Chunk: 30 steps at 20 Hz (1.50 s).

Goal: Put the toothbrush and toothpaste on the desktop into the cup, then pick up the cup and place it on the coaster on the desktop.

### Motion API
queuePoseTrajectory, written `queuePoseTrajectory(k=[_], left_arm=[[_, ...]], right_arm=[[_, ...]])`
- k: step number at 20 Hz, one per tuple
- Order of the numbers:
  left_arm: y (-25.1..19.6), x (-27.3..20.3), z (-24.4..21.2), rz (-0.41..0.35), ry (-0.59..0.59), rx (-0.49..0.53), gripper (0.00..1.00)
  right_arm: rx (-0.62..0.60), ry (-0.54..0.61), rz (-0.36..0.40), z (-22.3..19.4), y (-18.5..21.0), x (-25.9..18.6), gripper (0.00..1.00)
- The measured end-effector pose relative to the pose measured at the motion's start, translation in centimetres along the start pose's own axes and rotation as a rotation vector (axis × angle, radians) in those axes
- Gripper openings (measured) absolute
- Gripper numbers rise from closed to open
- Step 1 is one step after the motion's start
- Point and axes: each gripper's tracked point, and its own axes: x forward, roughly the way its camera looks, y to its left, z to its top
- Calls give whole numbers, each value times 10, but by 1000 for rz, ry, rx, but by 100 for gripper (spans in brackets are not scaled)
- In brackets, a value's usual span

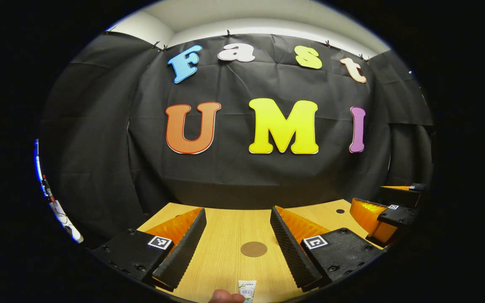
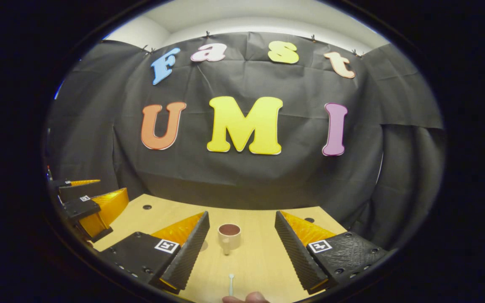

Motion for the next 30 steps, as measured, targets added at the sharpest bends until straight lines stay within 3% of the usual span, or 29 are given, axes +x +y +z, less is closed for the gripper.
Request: queuePoseTrajectory(k=[8,19,30], left_arm=[[-4,-5,-46,-15,125,-18,98],[-10,-36,-138,-50,372,-22,98],[-22,-64,-200,-100,576,-37,98]], right_arm=[[-18,133,41,-45,5,2,95],[-14,436,50,-150,-5,4,96],[-6,707,49,-231,3,4,96]])
